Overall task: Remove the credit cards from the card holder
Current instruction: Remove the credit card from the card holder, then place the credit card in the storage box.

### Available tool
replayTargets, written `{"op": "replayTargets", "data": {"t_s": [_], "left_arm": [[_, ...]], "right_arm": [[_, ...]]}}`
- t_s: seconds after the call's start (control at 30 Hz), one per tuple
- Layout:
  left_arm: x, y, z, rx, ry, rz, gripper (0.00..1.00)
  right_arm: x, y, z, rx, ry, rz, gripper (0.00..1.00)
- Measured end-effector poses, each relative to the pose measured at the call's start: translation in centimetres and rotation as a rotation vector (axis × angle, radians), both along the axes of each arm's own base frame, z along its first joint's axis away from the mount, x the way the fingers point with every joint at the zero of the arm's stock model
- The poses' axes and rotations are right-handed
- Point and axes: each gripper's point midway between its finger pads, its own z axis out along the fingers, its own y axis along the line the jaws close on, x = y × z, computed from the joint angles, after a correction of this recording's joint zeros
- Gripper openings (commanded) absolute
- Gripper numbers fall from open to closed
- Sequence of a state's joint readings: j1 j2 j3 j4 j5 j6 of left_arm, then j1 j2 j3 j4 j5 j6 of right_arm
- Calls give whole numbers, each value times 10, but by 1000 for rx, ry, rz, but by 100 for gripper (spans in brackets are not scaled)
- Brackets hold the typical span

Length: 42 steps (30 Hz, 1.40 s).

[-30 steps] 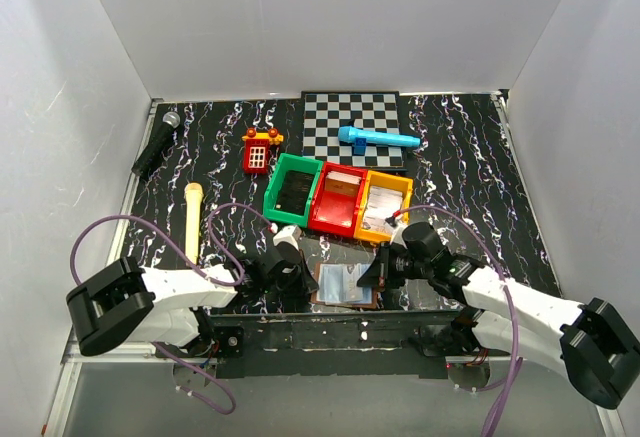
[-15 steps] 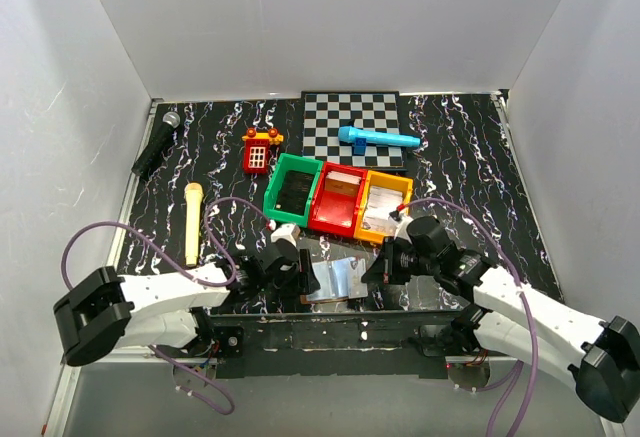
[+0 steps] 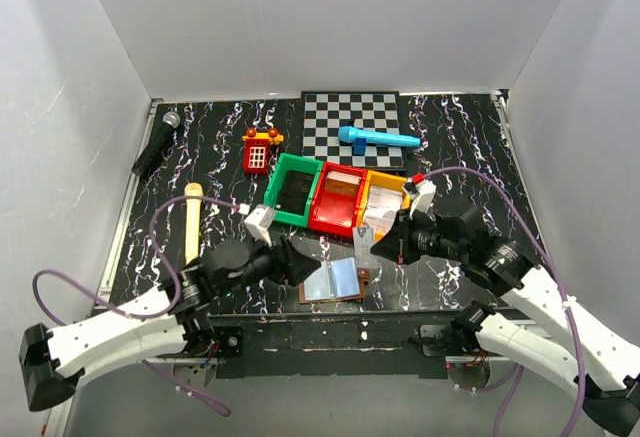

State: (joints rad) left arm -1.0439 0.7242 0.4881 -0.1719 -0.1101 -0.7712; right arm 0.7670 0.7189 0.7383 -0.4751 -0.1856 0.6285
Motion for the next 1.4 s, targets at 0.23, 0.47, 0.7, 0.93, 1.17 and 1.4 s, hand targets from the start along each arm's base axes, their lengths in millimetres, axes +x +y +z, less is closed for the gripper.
{"op": "replayTargets", "data": {"t_s": [0.23,0.47,0.7,0.93,1.17,1.4], "left_arm": [[-34,12,33,-234,-218,-171,75],[-67,2,70,-361,-346,-382,75],[-74,-25,57,-264,-289,-527,73],[-76,-34,58,-262,-293,-581,64],[-83,-40,48,-250,-254,-644,27],[-87,-41,56,-281,-269,-664,0]], "right_arm": [[-37,15,26,-3,7,316,1],[-74,19,31,66,80,535,1],[-94,28,26,77,166,657,1],[-106,34,30,73,170,721,1],[-109,37,28,61,166,749,1],[-106,38,28,48,154,737,40]]}}
